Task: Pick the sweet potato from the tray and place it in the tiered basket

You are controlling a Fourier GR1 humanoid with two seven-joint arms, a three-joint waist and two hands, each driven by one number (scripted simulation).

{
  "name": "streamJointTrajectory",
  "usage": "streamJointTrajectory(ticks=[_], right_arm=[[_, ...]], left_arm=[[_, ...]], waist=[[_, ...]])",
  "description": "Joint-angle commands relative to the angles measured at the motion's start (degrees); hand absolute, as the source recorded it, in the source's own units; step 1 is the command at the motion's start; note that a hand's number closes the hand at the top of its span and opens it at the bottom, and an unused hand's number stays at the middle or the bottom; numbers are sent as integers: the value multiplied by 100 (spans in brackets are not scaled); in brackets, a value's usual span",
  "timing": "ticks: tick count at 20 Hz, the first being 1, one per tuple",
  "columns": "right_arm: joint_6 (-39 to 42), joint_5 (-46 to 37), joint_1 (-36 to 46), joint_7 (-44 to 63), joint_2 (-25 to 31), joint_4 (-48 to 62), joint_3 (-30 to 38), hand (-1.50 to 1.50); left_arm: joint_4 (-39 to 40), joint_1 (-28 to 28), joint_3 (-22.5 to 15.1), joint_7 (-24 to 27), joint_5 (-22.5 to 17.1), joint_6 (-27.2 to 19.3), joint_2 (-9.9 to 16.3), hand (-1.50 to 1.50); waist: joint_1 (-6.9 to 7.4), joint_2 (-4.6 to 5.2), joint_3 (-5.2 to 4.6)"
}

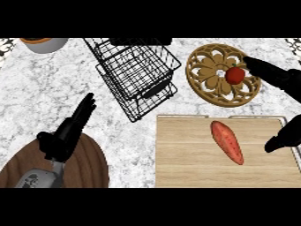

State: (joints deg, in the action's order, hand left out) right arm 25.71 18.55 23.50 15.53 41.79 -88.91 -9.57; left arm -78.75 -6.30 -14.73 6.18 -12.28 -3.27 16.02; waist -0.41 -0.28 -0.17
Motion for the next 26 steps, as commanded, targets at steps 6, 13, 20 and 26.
streamJointTrajectory(ticks=[6, 13, 20, 26], right_arm=[[1723, 43, 322, 813, 1158, -636, -141, -150], [1853, -93, 42, 1619, 643, -1029, 118, -150], [1325, -1764, -645, 1558, 221, -1410, -208, -150], [1422, -2397, -913, 1082, -337, -667, -193, -150]], left_arm=[[209, -206, 181, -53, 29, 206, 35, 0], [570, -210, 139, 209, 452, 89, -467, 0], [-91, -74, 380, -194, 277, 227, -262, 0], [406, -71, 490, 167, 490, 423, -366, 0]], waist=[[34, 24, 12], [38, 27, 14], [67, 24, 19], [51, 33, 19]])
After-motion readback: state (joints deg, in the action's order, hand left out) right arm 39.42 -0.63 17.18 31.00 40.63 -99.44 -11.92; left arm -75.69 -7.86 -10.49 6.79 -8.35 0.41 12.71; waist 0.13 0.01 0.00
